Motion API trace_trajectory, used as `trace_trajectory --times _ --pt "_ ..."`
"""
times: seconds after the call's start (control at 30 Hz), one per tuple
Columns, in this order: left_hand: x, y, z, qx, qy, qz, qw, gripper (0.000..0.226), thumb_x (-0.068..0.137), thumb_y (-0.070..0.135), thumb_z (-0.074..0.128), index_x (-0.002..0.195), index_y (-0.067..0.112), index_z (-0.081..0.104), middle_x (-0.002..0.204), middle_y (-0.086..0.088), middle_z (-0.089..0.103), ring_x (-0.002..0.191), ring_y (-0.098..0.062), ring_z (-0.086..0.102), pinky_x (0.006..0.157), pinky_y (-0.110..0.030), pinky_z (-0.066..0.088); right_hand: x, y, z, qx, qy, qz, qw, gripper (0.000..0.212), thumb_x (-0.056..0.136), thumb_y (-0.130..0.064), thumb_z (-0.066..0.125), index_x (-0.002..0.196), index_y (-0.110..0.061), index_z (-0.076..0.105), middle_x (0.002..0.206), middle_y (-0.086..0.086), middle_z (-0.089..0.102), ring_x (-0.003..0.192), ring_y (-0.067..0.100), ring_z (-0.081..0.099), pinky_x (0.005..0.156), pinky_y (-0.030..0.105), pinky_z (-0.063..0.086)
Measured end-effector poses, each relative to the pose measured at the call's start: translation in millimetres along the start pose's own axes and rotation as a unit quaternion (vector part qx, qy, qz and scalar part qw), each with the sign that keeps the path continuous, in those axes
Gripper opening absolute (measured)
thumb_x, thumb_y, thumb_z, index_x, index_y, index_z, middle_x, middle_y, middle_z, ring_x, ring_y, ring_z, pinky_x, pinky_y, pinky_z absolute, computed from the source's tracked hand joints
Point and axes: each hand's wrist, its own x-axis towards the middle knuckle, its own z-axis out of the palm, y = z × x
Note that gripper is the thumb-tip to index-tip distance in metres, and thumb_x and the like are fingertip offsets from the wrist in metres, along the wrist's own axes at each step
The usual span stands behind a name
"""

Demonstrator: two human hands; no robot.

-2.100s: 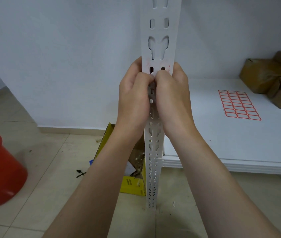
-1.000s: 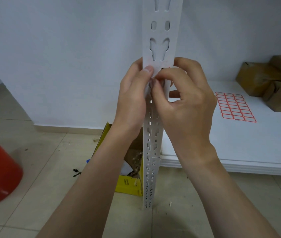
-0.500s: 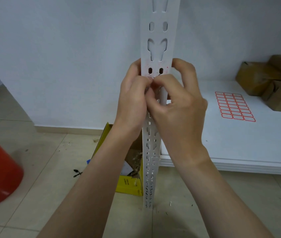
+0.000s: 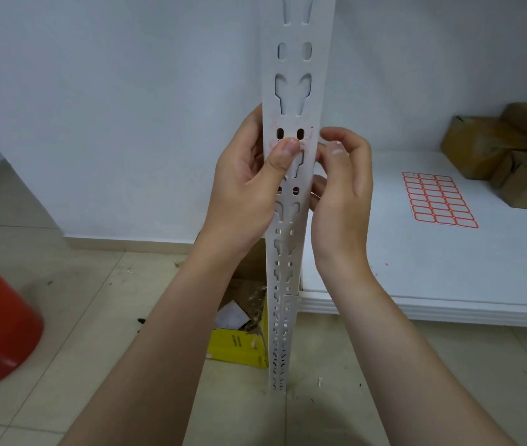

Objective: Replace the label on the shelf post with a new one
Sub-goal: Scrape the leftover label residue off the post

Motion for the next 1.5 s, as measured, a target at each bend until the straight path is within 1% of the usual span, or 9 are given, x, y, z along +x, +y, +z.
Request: trace_trajectory --times 0.27,0.47,0.57,0.67,0.87,1.07,1.17,1.33,1.5 --pt "4 -3 -9 0.041 -0.054 0.037 0.997 0.036 0.109 0.002 0.048 0.144 -0.006 0.047 0.118 0.000 0.070 0.106 -0.007 0.073 0.086 -0.020 0.057 3 -1 0 0.002 0.009 0.034 0.999 0.024 0.115 -0.025 0.039 0.111 -0.017 0.062 0.115 0.014 0.075 0.095 0.036 0.076 0.065 0.024 0.057" --pt "5 -9 -16 0.019 -0.102 0.033 0.994 0.038 0.110 -0.001 0.042 0.147 -0.006 0.043 0.133 -0.017 0.066 0.122 -0.029 0.068 0.100 -0.035 0.058 4 -1 0 -0.006 0.008 0.038 0.999 0.025 0.115 -0.023 0.040 0.103 -0.022 0.062 0.112 0.014 0.076 0.082 0.025 0.075 0.064 0.026 0.057" --pt "5 -6 -20 0.009 -0.123 0.021 0.992 0.041 0.111 0.000 0.039 0.152 -0.004 0.038 0.135 -0.012 0.065 0.123 -0.025 0.067 0.097 -0.032 0.058 6 0 0 -0.014 0.008 0.035 0.999 0.028 0.115 -0.024 0.039 0.101 -0.024 0.063 0.110 0.014 0.076 0.088 0.031 0.077 0.068 0.030 0.059" --pt "4 -4 -19 0.013 -0.107 0.016 0.994 0.038 0.111 0.002 0.041 0.148 0.005 0.044 0.130 -0.003 0.067 0.118 -0.014 0.070 0.093 -0.027 0.058 7 3 -1 -0.029 0.007 0.029 0.999 0.028 0.113 -0.027 0.040 0.101 -0.024 0.065 0.105 0.011 0.076 0.091 0.032 0.077 0.070 0.033 0.060" --pt "4 1 -16 -0.010 -0.041 -0.023 0.999 0.028 0.104 0.006 0.058 0.131 0.012 0.059 0.108 0.016 0.077 0.106 -0.008 0.075 0.086 -0.026 0.062 5 12 -1 -0.090 0.003 0.004 0.996 0.036 0.103 -0.039 0.040 0.106 -0.016 0.067 0.085 -0.006 0.072 0.076 0.006 0.069 0.067 0.024 0.056" --pt "7 10 -10 -0.019 -0.010 -0.054 0.998 0.021 0.096 0.011 0.072 0.115 0.018 0.068 0.096 0.011 0.080 0.094 -0.007 0.078 0.077 -0.024 0.062 2 11 2 -0.117 0.001 -0.003 0.993 0.038 0.101 -0.044 0.039 0.106 -0.019 0.067 0.090 0.007 0.070 0.086 0.027 0.069 0.078 0.048 0.057" --pt "8 12 0 0.016 0.028 -0.052 0.998 0.022 0.090 0.013 0.081 0.108 0.012 0.069 0.087 0.009 0.077 0.082 -0.004 0.076 0.070 -0.019 0.059 2 10 2 -0.115 0.001 0.000 0.993 0.035 0.102 -0.047 0.039 0.099 -0.025 0.065 0.086 0.001 0.069 0.089 0.026 0.070 0.086 0.056 0.058" --pt "6 11 6 0.059 0.047 -0.026 0.997 0.019 0.091 0.017 0.081 0.105 0.012 0.068 0.082 0.011 0.075 0.077 -0.002 0.075 0.067 -0.016 0.056 4 8 -2 -0.104 -0.012 0.018 0.994 0.039 0.103 -0.046 0.038 0.100 -0.019 0.066 0.097 0.008 0.075 0.095 0.030 0.075 0.087 0.061 0.060" --pt "6 8 -13 0.112 -0.034 0.029 0.993 0.017 0.103 0.012 0.064 0.120 0.013 0.066 0.101 0.015 0.075 0.093 0.001 0.074 0.078 -0.016 0.057 7 5 -6 -0.090 -0.020 0.040 0.995 0.041 0.100 -0.042 0.037 0.103 -0.016 0.069 0.098 0.006 0.076 0.091 0.030 0.077 0.082 0.054 0.062"
